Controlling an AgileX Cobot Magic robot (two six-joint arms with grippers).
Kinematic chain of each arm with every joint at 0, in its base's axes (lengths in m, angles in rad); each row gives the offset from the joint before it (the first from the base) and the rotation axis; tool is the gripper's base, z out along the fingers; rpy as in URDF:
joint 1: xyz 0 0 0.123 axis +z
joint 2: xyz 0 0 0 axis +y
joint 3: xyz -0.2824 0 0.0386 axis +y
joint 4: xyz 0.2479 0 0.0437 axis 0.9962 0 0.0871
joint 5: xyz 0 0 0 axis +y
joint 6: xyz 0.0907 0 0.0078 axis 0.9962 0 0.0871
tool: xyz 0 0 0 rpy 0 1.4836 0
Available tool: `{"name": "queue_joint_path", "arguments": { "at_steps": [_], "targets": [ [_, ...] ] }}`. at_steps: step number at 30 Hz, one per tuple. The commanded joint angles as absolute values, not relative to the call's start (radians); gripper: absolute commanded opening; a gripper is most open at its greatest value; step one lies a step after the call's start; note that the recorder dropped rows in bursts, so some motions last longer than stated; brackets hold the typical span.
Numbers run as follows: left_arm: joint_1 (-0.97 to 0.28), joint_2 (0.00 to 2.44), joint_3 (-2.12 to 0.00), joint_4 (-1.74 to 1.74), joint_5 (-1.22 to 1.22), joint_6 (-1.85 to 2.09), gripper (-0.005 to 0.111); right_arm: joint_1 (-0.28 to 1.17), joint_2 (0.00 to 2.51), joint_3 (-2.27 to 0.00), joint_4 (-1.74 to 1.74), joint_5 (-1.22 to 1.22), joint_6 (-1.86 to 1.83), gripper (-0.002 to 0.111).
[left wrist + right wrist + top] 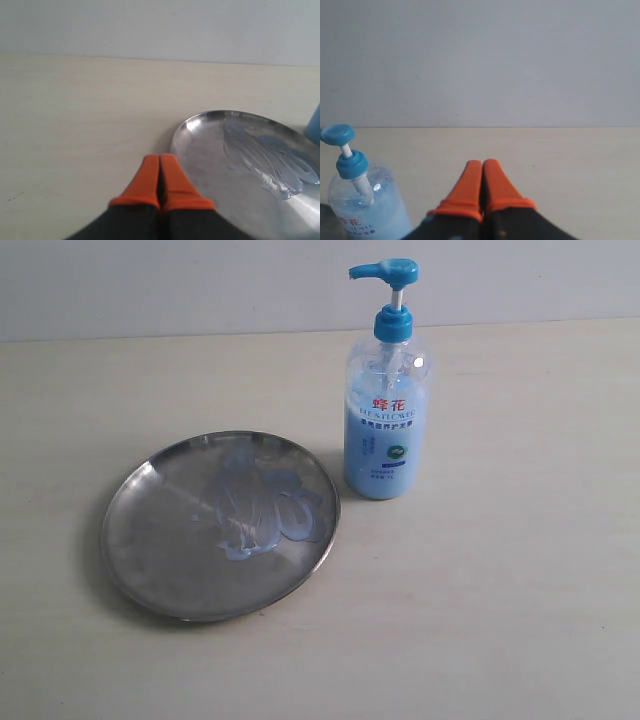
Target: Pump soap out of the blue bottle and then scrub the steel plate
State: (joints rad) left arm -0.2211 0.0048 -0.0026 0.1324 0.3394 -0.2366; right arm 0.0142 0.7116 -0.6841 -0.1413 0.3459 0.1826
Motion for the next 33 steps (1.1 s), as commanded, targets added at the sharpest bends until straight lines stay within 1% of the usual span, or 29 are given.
{"name": "queue_joint_path", "arguments": {
  "at_steps": [1,11,15,19,23,29,33],
  "targets": [
    [-0.218,0.0,0.0,0.131,0.334,-0.239,0.0,0.011,0.718,-0.693,-0.053,0.336,0.174,0.0],
    [-0.218,0.0,0.0,0.131,0.334,-0.239,0.0,0.011,0.925,-0.693,0.326,0.435,-0.291,0.0],
    [-0.218,0.0,0.0,0.131,0.334,-0.239,0.0,0.013,1.017,-0.695,0.364,0.441,-0.376,0.0],
    [-0.218,0.0,0.0,0.131,0.334,-0.239,0.0,0.071,1.086,-0.697,0.291,0.435,-0.368,0.0],
    [-0.218,0.0,0.0,0.131,0.334,-0.239,0.0,0.169,1.136,-0.697,0.07,0.439,-0.192,0.0],
    [-0.218,0.0,0.0,0.131,0.334,-0.239,0.0,0.335,1.214,-0.697,-0.434,0.522,0.282,0.0],
    [-0.218,0.0,0.0,0.131,0.334,-0.239,0.0,0.435,1.279,-0.697,-0.587,0.57,0.468,0.0]
  ]
}}
